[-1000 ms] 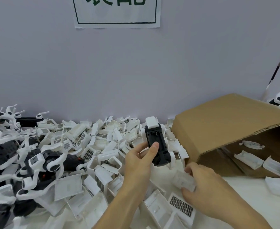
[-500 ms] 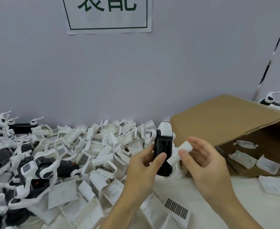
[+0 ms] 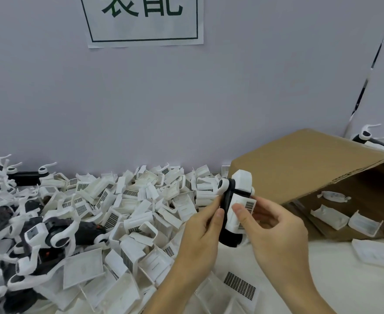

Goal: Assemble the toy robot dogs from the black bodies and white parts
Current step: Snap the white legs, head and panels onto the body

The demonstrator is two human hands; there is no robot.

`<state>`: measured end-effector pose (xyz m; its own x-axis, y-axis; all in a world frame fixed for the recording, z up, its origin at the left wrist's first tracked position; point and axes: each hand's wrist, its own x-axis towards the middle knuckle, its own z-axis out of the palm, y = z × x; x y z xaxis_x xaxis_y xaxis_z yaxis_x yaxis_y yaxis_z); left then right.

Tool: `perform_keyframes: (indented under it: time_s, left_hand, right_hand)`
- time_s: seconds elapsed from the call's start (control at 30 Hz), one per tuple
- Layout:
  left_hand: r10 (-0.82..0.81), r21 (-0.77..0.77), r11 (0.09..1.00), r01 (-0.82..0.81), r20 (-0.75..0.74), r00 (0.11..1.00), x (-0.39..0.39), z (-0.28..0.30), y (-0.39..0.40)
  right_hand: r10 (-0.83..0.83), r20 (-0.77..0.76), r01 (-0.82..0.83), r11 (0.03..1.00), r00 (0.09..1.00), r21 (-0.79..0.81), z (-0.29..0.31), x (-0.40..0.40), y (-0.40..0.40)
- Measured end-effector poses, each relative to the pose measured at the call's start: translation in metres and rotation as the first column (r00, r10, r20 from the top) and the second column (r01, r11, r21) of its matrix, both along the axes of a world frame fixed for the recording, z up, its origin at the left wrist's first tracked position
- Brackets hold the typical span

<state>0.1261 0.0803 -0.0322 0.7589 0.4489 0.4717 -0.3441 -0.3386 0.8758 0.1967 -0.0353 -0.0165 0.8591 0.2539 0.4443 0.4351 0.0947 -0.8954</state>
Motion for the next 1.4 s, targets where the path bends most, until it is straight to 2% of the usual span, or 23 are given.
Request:
perform_keyframes:
  time_s: [0.23, 0.53, 0.73, 0.97, 1.07, 1.2, 1.3, 1.4]
  left_hand:
    - [0.055, 0.048, 0.997, -0.055, 0.001, 0.998, 0.0, 0.0, 0.002]
    - [0.123, 0.173, 0.976, -0.131, 0.056, 0.991, -0.002, 0.003, -0.003]
    - [0.082, 0.16, 0.983, -0.092, 0.065, 0.995, -0.004, 0.004, -0.003]
    - [0.079, 0.027, 0.996, -0.08, 0.038, 0.996, -0.002, -0.001, -0.002]
    - [0.06, -0.071, 0.996, -0.057, 0.045, 0.997, -0.004, 0.004, -0.002]
    - [0.144, -0.232, 0.964, -0.131, 0.038, 0.989, -0.001, 0.004, 0.004]
    - [0.171, -0.334, 0.93, -0.153, 0.026, 0.985, -0.001, 0.004, 0.009]
    - [0.198, -0.417, 0.892, -0.172, 0.02, 0.98, -0.001, 0.005, 0.012]
  right_hand:
    - [0.029, 0.082, -0.023, 0.997, 0.996, -0.076, -0.001, -0.002, 0.0]
    - [0.024, 0.062, -0.02, 0.998, 0.998, -0.058, 0.002, -0.004, -0.001]
    - [0.011, 0.113, -0.002, 0.997, 0.993, -0.076, -0.002, -0.008, 0.002]
    - [-0.003, 0.058, 0.004, 1.0, 0.998, -0.021, -0.003, -0.009, 0.01]
    - [0.029, 0.093, -0.024, 0.998, 0.995, -0.055, -0.003, -0.01, 0.017]
    - [0.102, 0.138, -0.083, 0.987, 0.985, -0.137, -0.001, -0.009, 0.027]
    - [0.232, -0.01, -0.23, 0.956, 0.973, -0.181, 0.006, -0.006, 0.035]
    - [0.372, -0.231, -0.402, 0.91, 0.899, -0.1, 0.019, -0.004, 0.044]
